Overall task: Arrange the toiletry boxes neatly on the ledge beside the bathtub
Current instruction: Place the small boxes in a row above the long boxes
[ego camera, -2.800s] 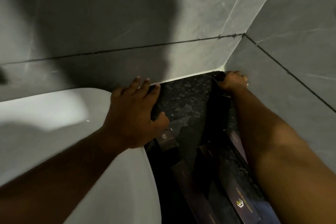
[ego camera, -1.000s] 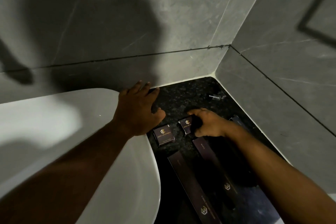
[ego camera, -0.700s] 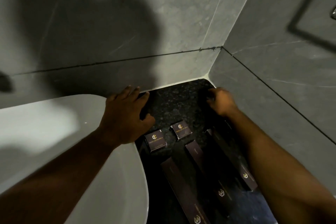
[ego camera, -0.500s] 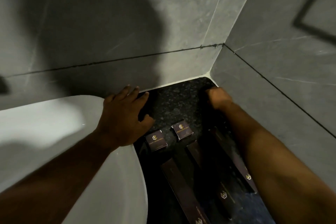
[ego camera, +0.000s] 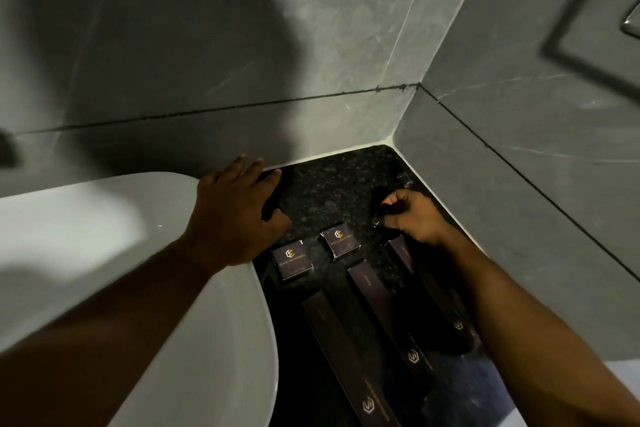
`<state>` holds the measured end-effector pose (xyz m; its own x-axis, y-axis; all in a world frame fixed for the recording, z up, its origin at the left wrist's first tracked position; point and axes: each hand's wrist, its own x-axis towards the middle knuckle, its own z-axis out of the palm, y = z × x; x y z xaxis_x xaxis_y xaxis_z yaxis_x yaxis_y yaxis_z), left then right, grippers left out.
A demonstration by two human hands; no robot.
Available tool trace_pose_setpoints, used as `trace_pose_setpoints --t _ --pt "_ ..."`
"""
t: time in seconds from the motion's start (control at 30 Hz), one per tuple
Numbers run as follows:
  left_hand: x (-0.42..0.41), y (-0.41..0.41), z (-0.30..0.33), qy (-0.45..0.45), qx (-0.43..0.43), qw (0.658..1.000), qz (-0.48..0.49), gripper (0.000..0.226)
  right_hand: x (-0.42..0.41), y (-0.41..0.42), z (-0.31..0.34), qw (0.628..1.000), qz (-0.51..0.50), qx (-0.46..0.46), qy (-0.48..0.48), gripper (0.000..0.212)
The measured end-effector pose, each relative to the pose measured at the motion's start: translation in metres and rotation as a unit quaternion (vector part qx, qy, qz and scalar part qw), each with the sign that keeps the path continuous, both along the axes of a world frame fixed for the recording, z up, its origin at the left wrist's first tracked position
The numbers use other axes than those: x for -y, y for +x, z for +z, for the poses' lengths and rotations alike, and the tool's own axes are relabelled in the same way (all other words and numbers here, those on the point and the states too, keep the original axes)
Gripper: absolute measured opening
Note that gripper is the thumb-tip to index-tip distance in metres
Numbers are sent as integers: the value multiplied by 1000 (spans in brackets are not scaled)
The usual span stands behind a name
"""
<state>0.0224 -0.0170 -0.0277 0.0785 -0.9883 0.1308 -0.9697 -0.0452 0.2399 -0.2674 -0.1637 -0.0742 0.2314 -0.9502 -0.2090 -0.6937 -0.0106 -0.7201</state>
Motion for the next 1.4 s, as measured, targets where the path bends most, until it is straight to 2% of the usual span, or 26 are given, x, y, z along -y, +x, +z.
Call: trace_pose_setpoints --t 0.13,0.23,0.33,0.4,0.5,0.63,0.73,0.83,1.0,1.1,1.2,1.4 --pt "0 -1 1 6 5 1000 0 82 -3 -1 1 999 34 -23 2 31" --pt "-1 -1 1 -2 7 1000 -2 81 -2 -8 6 998 44 -47 28 48" --pt "-1 -1 0 4 8 1000 -5 79 5 -22 13 997 -37 61 43 44" --pt "-1 0 -1 5 12 1000 -3 78 16 -29 17 986 -131 98 -30 30" --pt "-1 0 1 3 6 1000 -5 79 42 -34 17 979 -177 -21 -102 23" --pt "-3 -2 2 4 9 1000 -7 79 75 -21 16 966 -79 -219 -115 39" --pt "-1 -2 2 5 6 1000 -7 78 96 -9 12 951 -17 -294 -97 44" --pt "3 -2 0 2 12 1000 -6 77 105 1 9 945 8 -316 -87 39" --pt "2 1 -3 8 18 1000 -4 77 90 3 3 959 42 -277 -46 34" --pt "1 0 -2 7 15 1000 -5 78 73 -13 5 986 -10 -167 -16 37" --pt "1 0 0 14 14 1000 3 80 53 -24 6 997 -32 -75 2 35" --pt "-1 -4 3 24 4 1000 -1 82 37 -34 1 999 -43 -28 2 31"
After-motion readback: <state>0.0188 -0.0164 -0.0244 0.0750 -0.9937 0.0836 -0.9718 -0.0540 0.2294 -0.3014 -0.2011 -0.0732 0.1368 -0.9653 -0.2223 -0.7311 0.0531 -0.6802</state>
